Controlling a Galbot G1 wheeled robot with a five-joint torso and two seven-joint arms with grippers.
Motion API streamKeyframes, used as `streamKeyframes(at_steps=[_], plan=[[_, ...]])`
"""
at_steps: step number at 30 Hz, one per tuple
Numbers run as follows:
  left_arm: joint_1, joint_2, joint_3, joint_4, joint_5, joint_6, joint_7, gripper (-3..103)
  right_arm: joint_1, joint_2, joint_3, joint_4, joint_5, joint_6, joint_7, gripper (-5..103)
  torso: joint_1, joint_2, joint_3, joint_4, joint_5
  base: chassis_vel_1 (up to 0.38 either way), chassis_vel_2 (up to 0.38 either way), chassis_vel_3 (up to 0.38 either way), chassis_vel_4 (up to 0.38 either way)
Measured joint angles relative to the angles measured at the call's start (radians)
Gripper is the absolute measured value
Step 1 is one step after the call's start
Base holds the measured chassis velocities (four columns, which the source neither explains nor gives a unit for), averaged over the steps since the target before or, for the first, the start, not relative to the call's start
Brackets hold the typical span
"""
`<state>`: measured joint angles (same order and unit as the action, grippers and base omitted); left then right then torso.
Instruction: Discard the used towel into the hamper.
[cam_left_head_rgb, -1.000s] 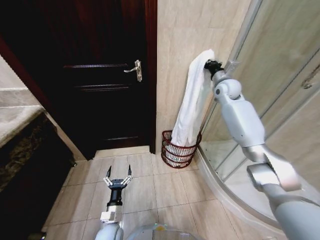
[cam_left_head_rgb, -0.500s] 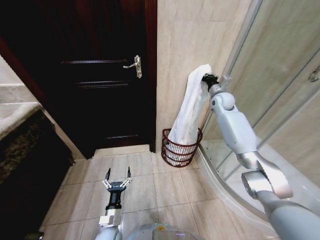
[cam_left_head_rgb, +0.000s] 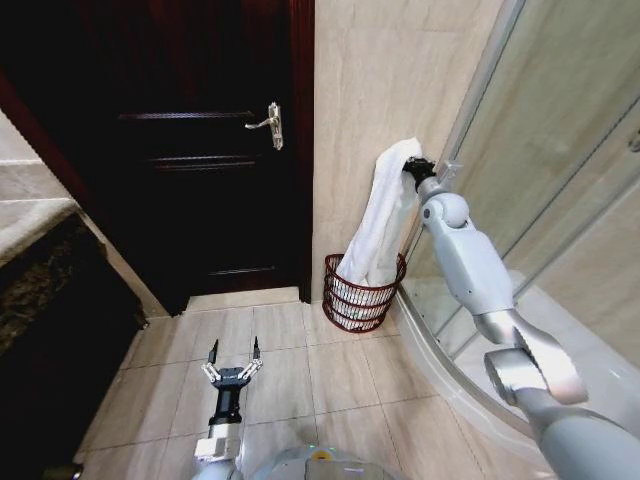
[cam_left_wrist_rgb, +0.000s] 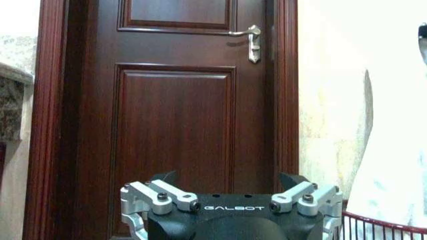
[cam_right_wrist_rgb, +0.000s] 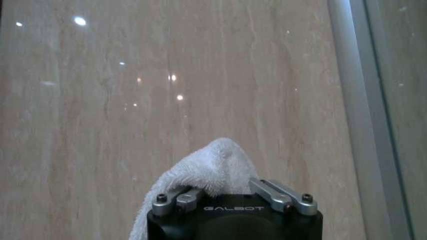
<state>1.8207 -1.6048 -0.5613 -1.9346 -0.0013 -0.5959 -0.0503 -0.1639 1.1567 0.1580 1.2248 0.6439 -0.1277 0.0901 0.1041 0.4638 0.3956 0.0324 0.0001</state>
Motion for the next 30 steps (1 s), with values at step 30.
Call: streamKeyframes(at_steps=[30], plan=[[0.009, 0.018, -0.004, -0.002, -0.009, -0.022, 0.001, 100, -0.136, 0.004, 0.008, 0.080, 0.016, -0.017, 0.026, 8, -0.046, -0.119, -0.074, 0.0000, -0.0001, 0.000, 0.000, 0.000, 0.000]])
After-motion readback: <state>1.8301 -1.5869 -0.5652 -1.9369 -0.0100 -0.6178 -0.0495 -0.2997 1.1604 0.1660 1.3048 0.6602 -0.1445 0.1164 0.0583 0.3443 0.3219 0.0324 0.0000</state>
